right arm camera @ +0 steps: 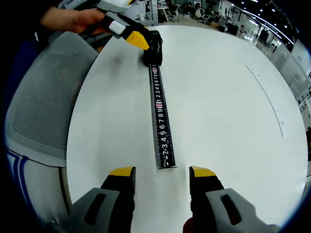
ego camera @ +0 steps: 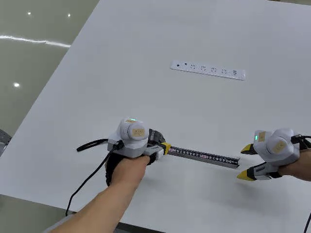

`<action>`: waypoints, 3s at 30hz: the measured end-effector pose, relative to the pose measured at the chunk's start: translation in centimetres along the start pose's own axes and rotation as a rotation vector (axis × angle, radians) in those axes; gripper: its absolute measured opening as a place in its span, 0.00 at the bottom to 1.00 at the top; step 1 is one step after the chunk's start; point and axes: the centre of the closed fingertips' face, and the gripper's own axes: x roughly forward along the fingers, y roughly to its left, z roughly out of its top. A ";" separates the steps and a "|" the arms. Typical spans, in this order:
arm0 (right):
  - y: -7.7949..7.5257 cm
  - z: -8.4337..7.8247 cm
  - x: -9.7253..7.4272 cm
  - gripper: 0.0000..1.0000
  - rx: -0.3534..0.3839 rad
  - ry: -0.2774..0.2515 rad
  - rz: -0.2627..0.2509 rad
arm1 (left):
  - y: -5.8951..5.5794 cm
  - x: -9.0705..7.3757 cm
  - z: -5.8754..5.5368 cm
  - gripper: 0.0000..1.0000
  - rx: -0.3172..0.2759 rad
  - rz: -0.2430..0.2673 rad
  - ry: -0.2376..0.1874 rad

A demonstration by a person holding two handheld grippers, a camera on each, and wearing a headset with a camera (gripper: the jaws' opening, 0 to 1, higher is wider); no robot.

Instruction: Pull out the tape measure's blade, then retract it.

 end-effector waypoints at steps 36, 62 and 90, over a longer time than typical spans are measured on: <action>-0.2 0.4 1.5 0.13 -0.062 -0.009 0.068 | 0.1 1.7 -0.2 0.70 -0.052 0.017 -0.028; 0.0 0.8 1.4 0.12 -0.087 -0.008 0.070 | -0.2 1.5 -0.2 0.60 -0.031 0.006 -0.046; -0.7 2.0 2.5 0.12 -0.100 -0.024 0.053 | -0.3 1.4 -0.3 0.59 -0.030 -0.008 -0.038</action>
